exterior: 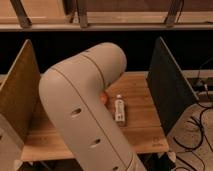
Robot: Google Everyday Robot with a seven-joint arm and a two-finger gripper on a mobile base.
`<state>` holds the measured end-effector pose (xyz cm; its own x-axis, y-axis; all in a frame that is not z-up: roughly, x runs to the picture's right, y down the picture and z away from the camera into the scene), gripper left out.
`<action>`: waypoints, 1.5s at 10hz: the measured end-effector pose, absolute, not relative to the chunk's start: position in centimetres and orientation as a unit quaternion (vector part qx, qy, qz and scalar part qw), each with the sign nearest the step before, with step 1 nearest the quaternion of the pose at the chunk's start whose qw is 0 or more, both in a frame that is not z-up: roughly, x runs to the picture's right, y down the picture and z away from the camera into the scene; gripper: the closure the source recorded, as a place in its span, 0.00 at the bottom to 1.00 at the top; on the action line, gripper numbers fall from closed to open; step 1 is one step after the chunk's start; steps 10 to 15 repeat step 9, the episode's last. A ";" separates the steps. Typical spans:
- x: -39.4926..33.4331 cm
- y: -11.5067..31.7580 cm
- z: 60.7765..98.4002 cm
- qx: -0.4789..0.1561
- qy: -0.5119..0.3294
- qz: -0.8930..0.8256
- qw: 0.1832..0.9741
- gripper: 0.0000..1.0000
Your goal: Push the eraser across the table
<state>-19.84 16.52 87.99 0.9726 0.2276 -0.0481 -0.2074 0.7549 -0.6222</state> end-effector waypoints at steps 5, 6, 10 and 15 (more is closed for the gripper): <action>-24.3 12.9 89.3 -0.308 -0.088 0.076 0.944 1.00; -24.1 11.0 88.3 -0.296 -0.091 0.072 0.948 1.00; -19.7 6.6 82.7 -0.265 -0.061 0.088 0.958 1.00; -19.7 6.6 82.7 -0.265 -0.061 0.088 0.958 1.00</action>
